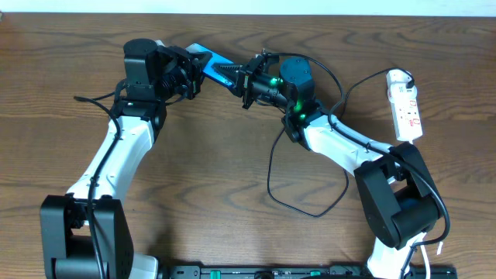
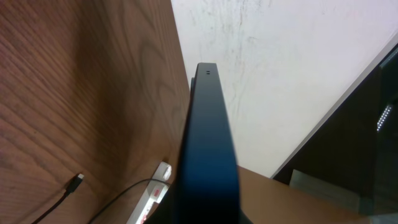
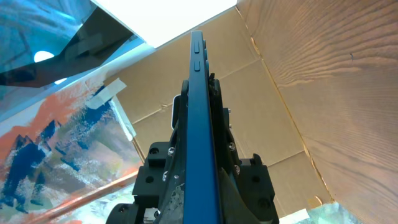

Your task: Plug charger to phone and switch on socket

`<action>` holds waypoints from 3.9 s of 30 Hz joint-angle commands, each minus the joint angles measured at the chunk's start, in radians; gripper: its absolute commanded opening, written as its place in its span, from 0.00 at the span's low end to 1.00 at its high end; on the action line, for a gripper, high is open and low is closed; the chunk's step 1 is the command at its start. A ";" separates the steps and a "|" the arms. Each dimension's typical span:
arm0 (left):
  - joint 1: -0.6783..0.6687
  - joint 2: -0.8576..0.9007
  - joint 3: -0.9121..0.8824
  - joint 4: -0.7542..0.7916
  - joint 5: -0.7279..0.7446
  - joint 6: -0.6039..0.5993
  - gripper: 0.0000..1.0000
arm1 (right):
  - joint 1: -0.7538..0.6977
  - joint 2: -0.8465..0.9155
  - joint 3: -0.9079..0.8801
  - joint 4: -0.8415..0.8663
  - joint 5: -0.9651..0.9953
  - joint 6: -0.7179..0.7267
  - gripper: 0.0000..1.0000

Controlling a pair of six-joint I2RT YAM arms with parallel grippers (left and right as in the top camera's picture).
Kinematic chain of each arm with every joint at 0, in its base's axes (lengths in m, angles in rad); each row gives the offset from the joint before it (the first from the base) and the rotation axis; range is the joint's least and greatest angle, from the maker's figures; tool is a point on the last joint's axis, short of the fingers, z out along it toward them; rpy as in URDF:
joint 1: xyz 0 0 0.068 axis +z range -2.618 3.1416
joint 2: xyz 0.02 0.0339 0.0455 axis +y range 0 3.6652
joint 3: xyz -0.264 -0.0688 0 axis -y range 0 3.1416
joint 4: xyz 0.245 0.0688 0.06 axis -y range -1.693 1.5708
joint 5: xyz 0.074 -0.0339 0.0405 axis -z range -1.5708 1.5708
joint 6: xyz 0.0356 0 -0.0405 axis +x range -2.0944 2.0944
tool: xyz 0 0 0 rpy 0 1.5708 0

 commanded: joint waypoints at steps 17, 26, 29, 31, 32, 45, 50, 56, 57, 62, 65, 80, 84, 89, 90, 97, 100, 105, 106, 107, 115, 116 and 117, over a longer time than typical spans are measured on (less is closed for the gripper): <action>0.006 -0.024 0.002 -0.002 -0.023 0.014 0.08 | 0.003 -0.009 0.016 0.013 0.008 0.001 0.43; 0.028 -0.024 0.002 -0.002 -0.032 0.026 0.07 | 0.002 -0.009 0.016 0.013 0.008 -0.003 0.61; 0.048 -0.024 0.002 -0.002 -0.032 0.029 0.08 | 0.002 -0.009 0.016 0.013 0.007 -0.013 0.66; 0.065 -0.024 0.002 -0.002 -0.031 0.034 0.07 | 0.002 -0.009 0.016 0.013 0.008 -0.030 0.69; 0.074 -0.024 0.002 -0.001 -0.032 0.042 0.07 | 0.002 -0.009 0.016 0.013 0.007 -0.039 0.71; 0.226 -0.024 0.002 0.012 0.088 0.274 0.07 | -0.045 -0.009 0.016 0.012 -0.041 -0.541 0.99; 0.269 -0.024 0.002 0.069 0.180 0.359 0.08 | -0.080 -0.009 0.016 -0.003 -0.043 -0.671 0.99; 0.302 -0.024 0.002 0.113 0.236 0.410 0.07 | -0.120 -0.009 0.016 -0.033 -0.071 -0.853 0.99; 0.304 -0.024 0.002 0.113 0.236 0.412 0.07 | -0.125 -0.009 0.016 -0.050 -0.071 -0.864 0.99; 0.306 -0.024 0.002 0.120 0.235 0.416 0.08 | -0.140 -0.009 0.016 -0.200 -0.025 -0.939 0.99; 0.306 -0.024 0.002 0.120 0.235 0.416 0.08 | -0.140 -0.010 0.023 -0.274 0.014 -0.999 0.99; 0.306 -0.024 0.002 0.120 0.235 0.416 0.08 | -0.093 -0.010 0.383 -1.185 0.613 -1.237 0.99; 0.306 -0.024 0.002 0.119 0.235 0.416 0.07 | -0.063 -0.010 0.383 -1.210 0.633 -1.237 0.99; 0.306 -0.024 0.002 0.119 0.235 0.416 0.08 | -0.036 -0.010 0.383 -1.222 0.607 -1.239 0.99; 0.306 -0.024 0.002 0.119 0.235 0.416 0.07 | -0.031 -0.010 0.382 -1.226 0.608 -1.241 0.99; 0.306 -0.024 0.002 0.119 0.235 0.416 0.07 | -0.023 -0.009 0.380 -1.229 0.652 -1.242 0.89; 0.306 -0.024 0.002 0.119 0.235 0.416 0.08 | -0.023 -0.009 0.378 -1.313 0.729 -1.070 0.87; 0.306 -0.024 0.002 0.119 0.235 0.415 0.07 | -0.024 -0.009 0.378 -1.422 0.756 -0.871 0.87; 0.306 -0.024 0.002 0.119 0.235 0.415 0.07 | -0.024 -0.009 0.378 -1.437 0.756 -0.834 0.88; 0.306 -0.024 0.002 0.119 0.235 0.415 0.08 | -0.024 -0.009 0.378 -1.449 0.756 -0.802 0.88; 0.306 -0.024 0.002 0.119 0.236 0.415 0.07 | -0.016 0.000 0.378 -1.533 0.819 -0.689 0.88; 0.306 -0.024 0.002 0.119 0.236 0.415 0.07 | -0.016 0.003 0.378 -1.544 0.826 -0.682 0.88; 0.306 -0.024 0.002 0.119 0.236 0.415 0.07 | -0.017 0.008 0.378 -1.552 0.829 -0.679 0.88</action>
